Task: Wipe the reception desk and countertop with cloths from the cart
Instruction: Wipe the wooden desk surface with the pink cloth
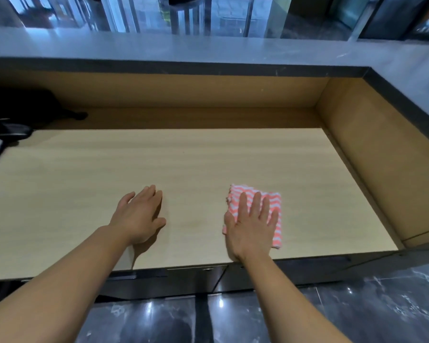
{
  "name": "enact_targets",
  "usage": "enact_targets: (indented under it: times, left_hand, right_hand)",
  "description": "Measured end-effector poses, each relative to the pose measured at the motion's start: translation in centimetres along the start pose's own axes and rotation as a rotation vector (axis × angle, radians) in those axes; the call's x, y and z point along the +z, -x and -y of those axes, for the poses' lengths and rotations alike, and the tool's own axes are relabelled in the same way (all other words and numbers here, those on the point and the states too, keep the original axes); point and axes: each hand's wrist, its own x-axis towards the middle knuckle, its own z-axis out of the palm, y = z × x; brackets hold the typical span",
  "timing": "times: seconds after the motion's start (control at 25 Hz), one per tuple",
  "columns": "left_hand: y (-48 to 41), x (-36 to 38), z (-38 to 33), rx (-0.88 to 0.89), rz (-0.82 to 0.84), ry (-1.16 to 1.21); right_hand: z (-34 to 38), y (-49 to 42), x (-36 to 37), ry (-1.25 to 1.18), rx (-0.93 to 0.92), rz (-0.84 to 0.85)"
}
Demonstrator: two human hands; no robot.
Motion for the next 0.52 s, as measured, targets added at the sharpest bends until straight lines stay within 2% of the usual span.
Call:
enact_targets:
  times: [0.12, 0.28, 0.44, 0.52]
  left_hand:
    - [0.6, -0.1, 3.7, -0.009, 0.004, -0.013]
    - [0.1, 0.1, 6.5, 0.013, -0.046, -0.033]
    - [-1.3, -0.2, 6.4, 0.049, -0.063, -0.044]
    - [-2.0, -0.5, 5.9, 0.064, -0.052, -0.060]
  right_hand:
    - [7.5, 2.4, 1.4, -0.009, -0.114, -0.001]
    - [14.2, 5.4, 3.0, -0.059, -0.367, 0.093]
    - [12.5, 4.7, 2.7, -0.052, -0.510, 0.109]
    - [9.8, 3.3, 1.9, 0.012, -0.478, 0.104]
